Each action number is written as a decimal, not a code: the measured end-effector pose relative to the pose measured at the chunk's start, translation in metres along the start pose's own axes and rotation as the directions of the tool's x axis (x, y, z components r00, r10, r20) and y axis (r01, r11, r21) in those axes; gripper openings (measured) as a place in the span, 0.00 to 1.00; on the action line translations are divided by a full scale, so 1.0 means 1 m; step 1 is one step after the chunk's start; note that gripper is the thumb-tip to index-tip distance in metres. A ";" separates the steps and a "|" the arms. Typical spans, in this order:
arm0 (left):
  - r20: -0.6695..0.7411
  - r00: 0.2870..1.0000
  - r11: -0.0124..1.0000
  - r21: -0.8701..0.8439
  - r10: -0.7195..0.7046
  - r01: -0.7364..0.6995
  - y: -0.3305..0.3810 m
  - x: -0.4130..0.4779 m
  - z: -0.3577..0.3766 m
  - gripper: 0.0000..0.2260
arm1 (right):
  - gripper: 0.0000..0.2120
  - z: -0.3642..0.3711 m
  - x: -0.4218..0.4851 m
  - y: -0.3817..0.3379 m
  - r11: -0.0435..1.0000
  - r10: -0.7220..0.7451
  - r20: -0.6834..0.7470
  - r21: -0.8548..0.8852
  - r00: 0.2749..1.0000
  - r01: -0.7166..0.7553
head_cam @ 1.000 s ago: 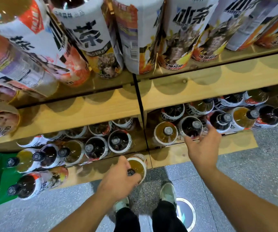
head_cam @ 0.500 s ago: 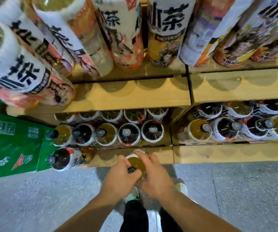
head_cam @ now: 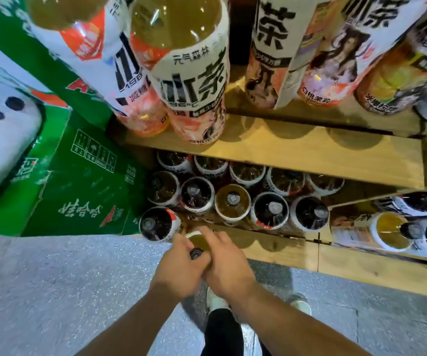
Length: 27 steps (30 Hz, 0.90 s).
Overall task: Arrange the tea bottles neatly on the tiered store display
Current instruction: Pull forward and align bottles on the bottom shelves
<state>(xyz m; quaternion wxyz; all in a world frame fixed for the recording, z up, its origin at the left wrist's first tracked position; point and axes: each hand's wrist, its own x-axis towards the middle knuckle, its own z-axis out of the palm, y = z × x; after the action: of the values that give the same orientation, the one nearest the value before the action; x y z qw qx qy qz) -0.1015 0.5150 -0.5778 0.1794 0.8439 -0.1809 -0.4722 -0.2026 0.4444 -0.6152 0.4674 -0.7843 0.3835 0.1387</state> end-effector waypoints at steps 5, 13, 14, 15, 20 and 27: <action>-0.024 0.999 0.997 -0.071 0.042 -0.043 -0.008 0.017 -0.017 0.12 | 0.38 0.003 0.019 -0.016 0.999 0.038 0.001 -0.034 0.999 -0.038; 0.033 0.997 0.983 -0.171 0.066 -0.059 -0.012 0.025 -0.024 0.11 | 0.38 -0.003 0.029 -0.024 0.996 0.080 -0.037 -0.048 0.996 -0.082; 0.034 0.997 0.981 -0.186 0.068 -0.061 -0.012 0.025 -0.024 0.11 | 0.38 -0.004 0.029 -0.024 0.995 0.084 -0.040 -0.046 0.996 -0.086; 0.032 0.997 0.979 -0.194 0.071 -0.063 -0.013 0.024 -0.024 0.11 | 0.38 -0.004 0.029 -0.025 0.995 0.090 -0.045 -0.037 0.995 -0.092; -0.061 0.987 0.989 0.004 0.146 -0.146 -0.007 0.018 -0.030 0.06 | 0.33 -0.001 0.028 -0.024 0.979 0.195 -0.126 0.092 0.973 -0.184; -0.201 0.954 0.770 0.636 0.223 -0.047 -0.007 0.008 -0.067 0.18 | 0.37 -0.007 0.027 -0.027 0.981 0.195 -0.106 0.040 0.975 -0.192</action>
<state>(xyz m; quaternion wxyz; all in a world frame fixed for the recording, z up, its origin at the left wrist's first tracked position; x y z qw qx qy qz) -0.0389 0.5261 -0.5541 -0.0539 0.8952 -0.3619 -0.2544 -0.1660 0.4329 -0.6096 0.4416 -0.7427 0.4852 0.1344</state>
